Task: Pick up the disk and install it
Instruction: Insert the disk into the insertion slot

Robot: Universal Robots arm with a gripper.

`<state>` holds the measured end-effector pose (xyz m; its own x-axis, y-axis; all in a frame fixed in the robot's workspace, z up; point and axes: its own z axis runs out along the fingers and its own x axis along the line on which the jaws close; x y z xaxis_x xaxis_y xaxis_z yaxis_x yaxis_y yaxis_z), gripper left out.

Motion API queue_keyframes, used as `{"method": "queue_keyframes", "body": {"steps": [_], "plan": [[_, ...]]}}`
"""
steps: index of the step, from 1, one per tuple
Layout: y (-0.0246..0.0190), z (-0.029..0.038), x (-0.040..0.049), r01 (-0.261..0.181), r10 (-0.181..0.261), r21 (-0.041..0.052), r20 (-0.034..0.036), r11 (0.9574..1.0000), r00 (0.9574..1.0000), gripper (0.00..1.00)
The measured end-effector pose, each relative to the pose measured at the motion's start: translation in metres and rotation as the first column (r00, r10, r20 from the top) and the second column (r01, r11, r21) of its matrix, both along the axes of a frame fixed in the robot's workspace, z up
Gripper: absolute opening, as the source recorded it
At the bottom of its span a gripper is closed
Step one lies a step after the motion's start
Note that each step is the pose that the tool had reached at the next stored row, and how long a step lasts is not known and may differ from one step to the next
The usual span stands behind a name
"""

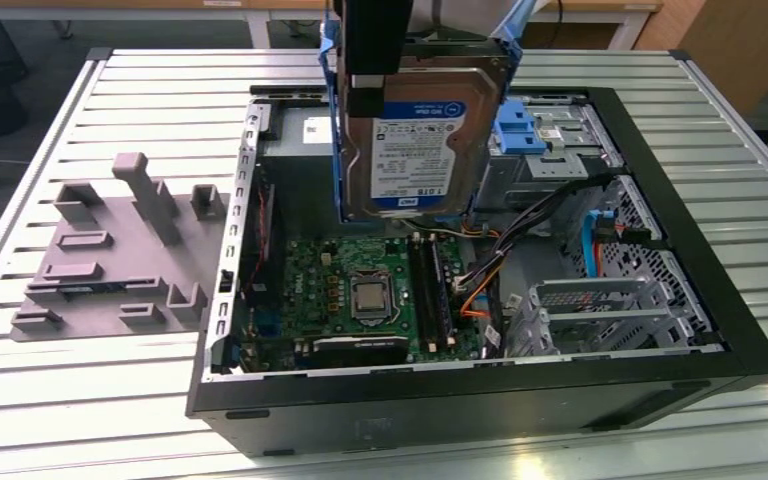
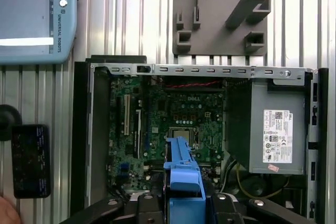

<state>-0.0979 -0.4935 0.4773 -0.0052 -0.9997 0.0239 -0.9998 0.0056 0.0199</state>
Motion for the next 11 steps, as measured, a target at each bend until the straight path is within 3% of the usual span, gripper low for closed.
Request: {"method": "queue_keyframes", "body": {"steps": [3, 8, 11], "plan": [[-0.001, -0.0004, 0.0032, 0.0, 0.0, 0.0001, 0.0, 1.0, 1.0, 0.36], [-0.0023, -0.0009, 0.0204, 0.0, 0.0, 0.0002, 0.0, 1.0, 1.0, 0.36], [-0.0044, -0.0011, 0.0259, 0.0, 0.0, -0.0001, 0.0, 1.0, 1.0, 0.36]]}}
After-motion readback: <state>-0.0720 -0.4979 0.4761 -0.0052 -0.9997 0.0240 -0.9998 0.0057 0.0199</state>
